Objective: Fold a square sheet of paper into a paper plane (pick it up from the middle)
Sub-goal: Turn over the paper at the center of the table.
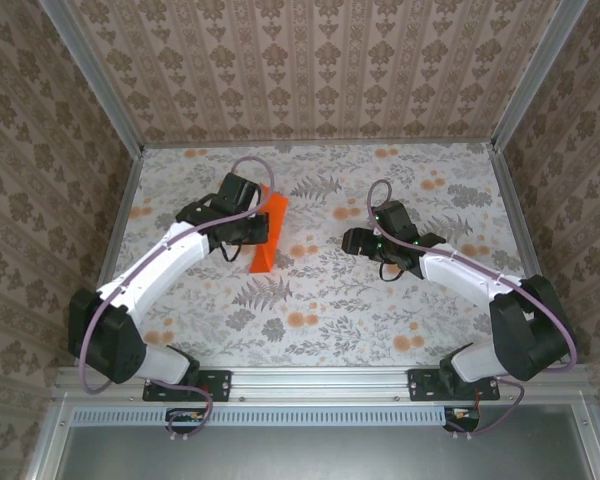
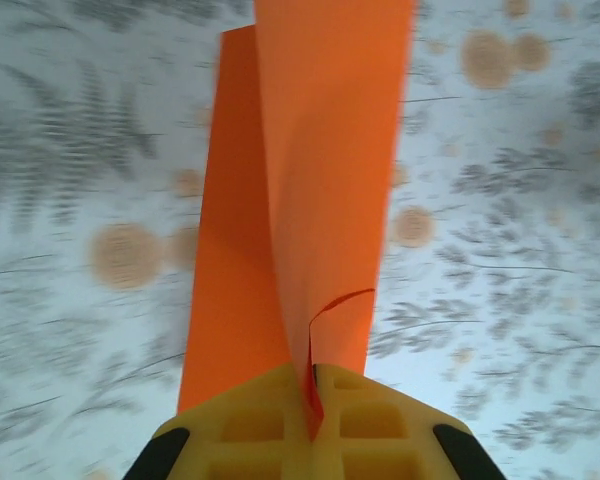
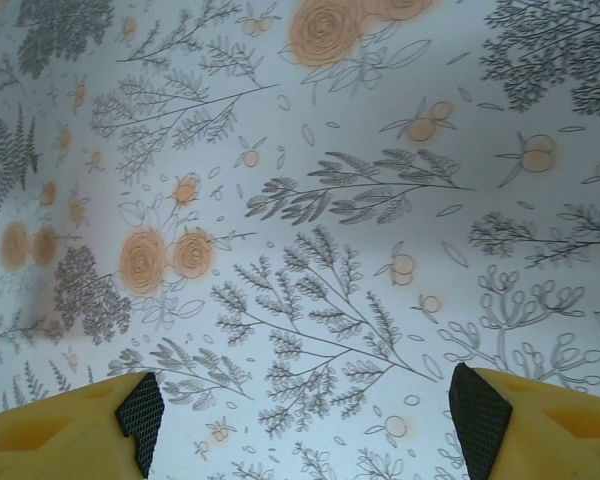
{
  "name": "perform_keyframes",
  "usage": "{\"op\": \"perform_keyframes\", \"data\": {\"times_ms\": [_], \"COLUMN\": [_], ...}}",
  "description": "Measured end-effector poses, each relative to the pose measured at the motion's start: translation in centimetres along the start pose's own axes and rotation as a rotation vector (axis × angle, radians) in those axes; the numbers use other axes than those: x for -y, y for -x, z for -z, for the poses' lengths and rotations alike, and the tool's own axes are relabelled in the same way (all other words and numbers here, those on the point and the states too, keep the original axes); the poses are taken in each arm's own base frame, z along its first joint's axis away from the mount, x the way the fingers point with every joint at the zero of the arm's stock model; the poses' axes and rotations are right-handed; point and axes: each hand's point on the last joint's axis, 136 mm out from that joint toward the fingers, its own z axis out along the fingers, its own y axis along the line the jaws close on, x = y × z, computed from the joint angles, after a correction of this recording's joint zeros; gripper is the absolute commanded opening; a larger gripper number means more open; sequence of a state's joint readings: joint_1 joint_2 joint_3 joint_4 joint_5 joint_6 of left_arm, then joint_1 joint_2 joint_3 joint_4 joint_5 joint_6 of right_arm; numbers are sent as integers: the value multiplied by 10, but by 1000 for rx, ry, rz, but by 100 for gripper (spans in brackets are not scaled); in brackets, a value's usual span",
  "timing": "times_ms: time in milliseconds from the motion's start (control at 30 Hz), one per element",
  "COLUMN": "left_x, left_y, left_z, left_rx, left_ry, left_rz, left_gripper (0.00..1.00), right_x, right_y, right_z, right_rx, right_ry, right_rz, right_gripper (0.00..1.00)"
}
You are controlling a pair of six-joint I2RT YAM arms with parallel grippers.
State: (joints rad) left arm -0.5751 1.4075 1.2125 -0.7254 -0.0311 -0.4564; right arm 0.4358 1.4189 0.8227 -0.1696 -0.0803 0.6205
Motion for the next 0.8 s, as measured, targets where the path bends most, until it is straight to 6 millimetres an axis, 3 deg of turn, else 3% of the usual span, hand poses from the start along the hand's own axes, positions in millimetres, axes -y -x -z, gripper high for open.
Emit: {"op": "perform_keyframes", "data": {"times_ms": [167,367,600,800], "left_x": [-37,-65,-62,-33], "left_y": [-6,-18,-39,-67], "left_z": [14,-7,-52,-88], "left_rx": [-50,-154,-251,-310], "left_ry": [303,622,773,715], "left_rz": [-105,-235,-350,-402], "left_gripper": [3,4,9,11], "right_x": [7,12,23,36], "right_y": [-2,-5,-6,-9], "right_z": [-1,-1,-1,4], "right_rx": [-4,-7,-13,-10], "right_ry": [-28,-53,-85,-105], "right_rz": [-3,-5,-20,-58], "right_gripper": [79,79,80,81]}}
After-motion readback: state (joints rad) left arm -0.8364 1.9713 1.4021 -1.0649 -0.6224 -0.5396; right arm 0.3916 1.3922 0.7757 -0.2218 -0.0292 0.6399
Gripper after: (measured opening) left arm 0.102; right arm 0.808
